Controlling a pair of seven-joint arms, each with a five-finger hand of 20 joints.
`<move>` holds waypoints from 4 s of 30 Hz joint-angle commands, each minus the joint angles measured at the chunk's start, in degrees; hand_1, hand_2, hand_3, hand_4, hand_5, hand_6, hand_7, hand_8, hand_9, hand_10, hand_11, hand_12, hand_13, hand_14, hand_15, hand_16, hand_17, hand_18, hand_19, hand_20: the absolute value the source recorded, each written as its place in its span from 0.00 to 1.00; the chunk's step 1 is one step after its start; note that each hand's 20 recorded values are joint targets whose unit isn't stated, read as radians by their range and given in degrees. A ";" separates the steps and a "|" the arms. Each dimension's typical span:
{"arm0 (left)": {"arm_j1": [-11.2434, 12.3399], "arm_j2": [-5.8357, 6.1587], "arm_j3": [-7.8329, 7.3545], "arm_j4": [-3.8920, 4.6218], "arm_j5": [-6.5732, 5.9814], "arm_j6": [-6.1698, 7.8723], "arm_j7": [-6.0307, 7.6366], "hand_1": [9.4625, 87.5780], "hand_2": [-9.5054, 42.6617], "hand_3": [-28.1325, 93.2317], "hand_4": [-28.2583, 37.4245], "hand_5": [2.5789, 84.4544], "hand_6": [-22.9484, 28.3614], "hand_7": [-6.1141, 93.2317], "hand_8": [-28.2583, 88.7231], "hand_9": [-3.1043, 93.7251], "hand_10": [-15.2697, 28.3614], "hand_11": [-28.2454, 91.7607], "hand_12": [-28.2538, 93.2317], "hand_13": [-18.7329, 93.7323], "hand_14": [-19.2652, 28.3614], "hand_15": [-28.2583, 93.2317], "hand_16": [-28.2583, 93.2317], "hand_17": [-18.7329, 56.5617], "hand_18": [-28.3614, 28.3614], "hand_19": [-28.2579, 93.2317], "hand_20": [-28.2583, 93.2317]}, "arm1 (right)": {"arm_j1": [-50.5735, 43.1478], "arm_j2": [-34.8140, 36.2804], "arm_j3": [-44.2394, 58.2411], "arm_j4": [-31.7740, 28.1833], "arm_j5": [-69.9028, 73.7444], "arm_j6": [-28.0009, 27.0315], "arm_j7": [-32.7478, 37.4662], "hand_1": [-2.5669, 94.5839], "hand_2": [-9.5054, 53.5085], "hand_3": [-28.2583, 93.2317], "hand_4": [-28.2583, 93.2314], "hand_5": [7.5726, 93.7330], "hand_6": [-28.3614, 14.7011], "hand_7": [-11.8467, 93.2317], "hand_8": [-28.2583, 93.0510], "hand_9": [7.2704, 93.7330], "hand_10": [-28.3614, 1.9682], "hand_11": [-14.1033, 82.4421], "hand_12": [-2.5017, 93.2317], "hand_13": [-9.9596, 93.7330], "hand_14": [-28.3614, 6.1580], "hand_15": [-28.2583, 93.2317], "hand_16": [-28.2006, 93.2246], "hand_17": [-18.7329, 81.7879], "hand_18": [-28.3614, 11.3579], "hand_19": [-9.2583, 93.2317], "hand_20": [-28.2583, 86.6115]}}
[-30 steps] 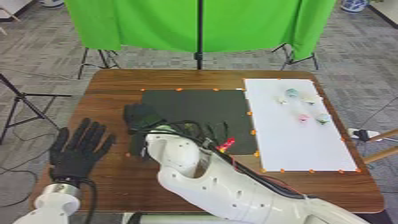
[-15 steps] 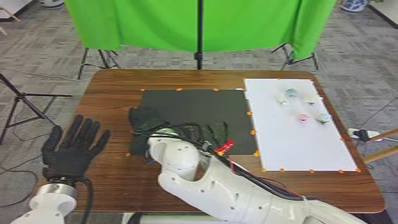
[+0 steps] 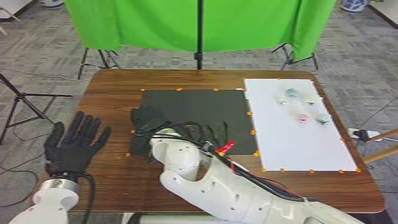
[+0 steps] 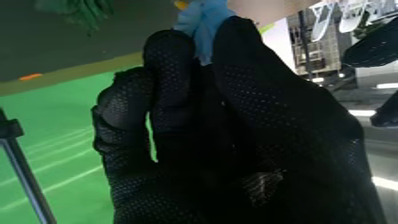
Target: Arrange flowers
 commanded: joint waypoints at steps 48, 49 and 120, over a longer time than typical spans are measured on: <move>4.84 -1.42 -2.66 -1.11 -0.89 0.75 0.81 0.26 0.43 0.84 0.00 0.49 0.58 0.28 0.14 0.45 0.70 0.46 0.34 0.46 0.72 0.59 0.18 0.19 0.77 0.55 0.39 | -2.48 0.01 9.09 -7.92 -20.17 -35.36 -24.39 0.42 0.14 0.88 0.02 0.51 0.63 0.30 0.12 0.27 0.26 0.22 0.18 0.21 0.20 0.49 0.31 0.20 0.16 0.61 0.39; 4.71 -1.57 -2.46 -1.07 -0.89 0.79 0.80 0.26 0.43 0.84 0.00 0.49 0.58 0.28 0.14 0.45 0.70 0.46 0.34 0.46 0.72 0.59 0.18 0.19 0.77 0.55 0.39 | -2.84 -0.28 9.41 -7.40 -20.36 -35.10 -23.79 0.41 0.15 0.87 0.02 0.51 0.63 0.29 0.13 0.27 0.25 0.21 0.18 0.21 0.20 0.49 0.31 0.20 0.16 0.61 0.39; 4.53 -2.91 -4.37 -3.51 2.51 4.48 -1.19 0.26 0.44 0.84 0.00 0.49 0.58 0.27 0.14 0.45 0.70 0.46 0.34 0.46 0.72 0.58 0.19 0.19 0.77 0.55 0.39 | -22.98 31.50 47.64 -13.36 7.42 -21.36 12.80 0.51 0.00 0.88 0.00 0.43 0.55 0.25 0.14 0.29 0.26 0.23 0.15 0.33 0.22 0.50 0.30 0.29 0.10 0.70 0.40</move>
